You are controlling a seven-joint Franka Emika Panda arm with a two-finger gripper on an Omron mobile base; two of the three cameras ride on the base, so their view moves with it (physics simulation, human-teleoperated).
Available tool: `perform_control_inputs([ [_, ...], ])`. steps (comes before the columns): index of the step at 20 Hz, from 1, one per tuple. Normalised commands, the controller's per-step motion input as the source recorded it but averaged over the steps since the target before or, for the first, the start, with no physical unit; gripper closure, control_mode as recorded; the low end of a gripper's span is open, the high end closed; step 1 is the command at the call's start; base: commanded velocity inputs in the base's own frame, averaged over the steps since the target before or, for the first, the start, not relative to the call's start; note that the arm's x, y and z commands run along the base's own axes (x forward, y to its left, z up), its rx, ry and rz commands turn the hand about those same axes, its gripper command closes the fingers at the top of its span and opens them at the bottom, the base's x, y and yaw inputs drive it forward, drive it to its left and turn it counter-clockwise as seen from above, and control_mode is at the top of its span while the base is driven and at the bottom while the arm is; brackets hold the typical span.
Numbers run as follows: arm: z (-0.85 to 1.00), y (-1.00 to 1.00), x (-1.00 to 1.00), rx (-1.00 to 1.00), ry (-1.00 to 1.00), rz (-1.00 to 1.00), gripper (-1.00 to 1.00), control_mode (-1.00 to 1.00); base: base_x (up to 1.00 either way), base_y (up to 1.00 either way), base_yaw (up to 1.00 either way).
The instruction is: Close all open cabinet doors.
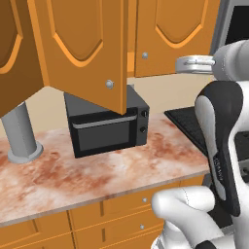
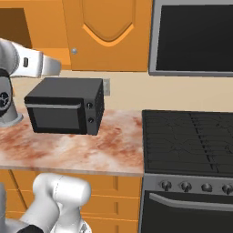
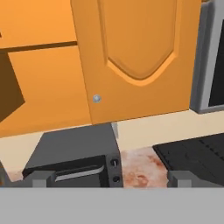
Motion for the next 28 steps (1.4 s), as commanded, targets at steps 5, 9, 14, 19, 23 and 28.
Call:
perform_control_inputs([
  [5, 0.0, 0.22, -0.95, -0.01, 0.02, 0.0, -1.0, -1.0, 0.0, 0.0, 0.0],
  [9, 0.0, 0.68, -0.77, -0.07, 0.04, -0.01, -1.0, -1.0, 0.0, 0.0, 0.0],
  [14, 0.0, 0.99, -0.53, -0.14, 0.0, -0.05, -1.0, -1.0, 0.0, 0.0, 0.0],
  [19, 0.0, 0.92, -0.12, -0.15, 0.0, -0.1, -1.0, -1.0, 0.0, 0.0, 0.0],
  [23, 0.0, 0.72, 0.26, -0.13, 0.03, -0.13, -1.0, -1.0, 0.0, 0.0, 0.0],
  [28, 0.0, 0.83, 0.43, -0.14, 0.03, -0.16, -1.0, -1.0, 0.0, 0.0, 0.0],
])
